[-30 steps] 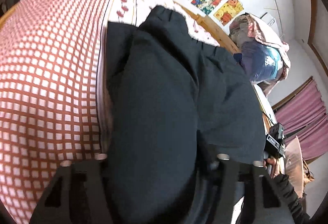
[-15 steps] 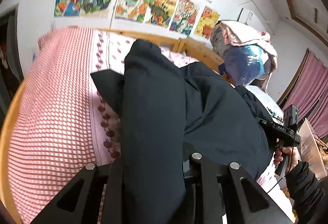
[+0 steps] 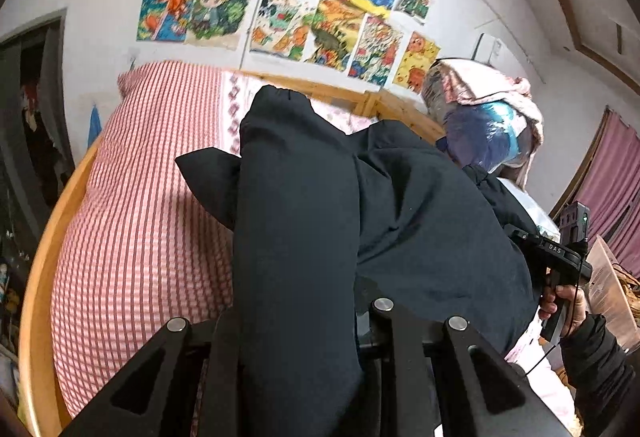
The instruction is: Fold large clothes
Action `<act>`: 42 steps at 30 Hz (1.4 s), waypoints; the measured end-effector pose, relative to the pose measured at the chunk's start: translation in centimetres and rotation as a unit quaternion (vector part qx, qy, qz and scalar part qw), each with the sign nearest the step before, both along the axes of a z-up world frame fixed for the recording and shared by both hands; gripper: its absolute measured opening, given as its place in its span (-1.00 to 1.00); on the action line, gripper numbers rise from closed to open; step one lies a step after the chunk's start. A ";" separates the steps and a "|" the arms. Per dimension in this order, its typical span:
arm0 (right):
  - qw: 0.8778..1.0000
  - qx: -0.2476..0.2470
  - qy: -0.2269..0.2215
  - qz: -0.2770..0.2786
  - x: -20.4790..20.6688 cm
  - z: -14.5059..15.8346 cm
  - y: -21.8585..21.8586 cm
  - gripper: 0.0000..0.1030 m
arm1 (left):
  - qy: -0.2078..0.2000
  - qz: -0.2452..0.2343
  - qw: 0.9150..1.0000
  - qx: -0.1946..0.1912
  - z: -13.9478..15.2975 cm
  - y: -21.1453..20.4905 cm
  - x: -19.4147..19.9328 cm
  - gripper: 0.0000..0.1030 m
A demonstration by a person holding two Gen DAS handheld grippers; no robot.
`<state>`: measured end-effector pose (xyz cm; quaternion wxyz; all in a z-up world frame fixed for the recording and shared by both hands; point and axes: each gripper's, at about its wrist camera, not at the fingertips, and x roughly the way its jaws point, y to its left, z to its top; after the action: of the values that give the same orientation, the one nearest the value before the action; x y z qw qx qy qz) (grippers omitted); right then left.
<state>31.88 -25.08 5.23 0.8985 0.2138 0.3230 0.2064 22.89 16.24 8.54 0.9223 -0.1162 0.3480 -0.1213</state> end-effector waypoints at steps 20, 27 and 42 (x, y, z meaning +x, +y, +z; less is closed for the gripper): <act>0.995 -0.059 0.061 -0.047 -0.3 -6.9 -0.5 -0.08 | 0.037 0.041 0.998 0.025 -5.7 0.4 -1.1 0.00; 0.986 -0.129 0.075 -0.076 -0.8 -5.8 -0.1 0.30 | 0.031 0.081 0.995 0.055 -5.3 -0.1 -2.1 0.64; 0.970 -0.214 0.009 -0.112 -3.4 0.4 0.5 0.86 | -0.045 0.144 0.982 0.115 -1.6 -2.5 -4.9 1.00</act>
<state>28.52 -24.60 5.59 0.9377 0.0531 0.3420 0.0288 17.98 13.77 6.94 0.9520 -0.0528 0.2975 0.0488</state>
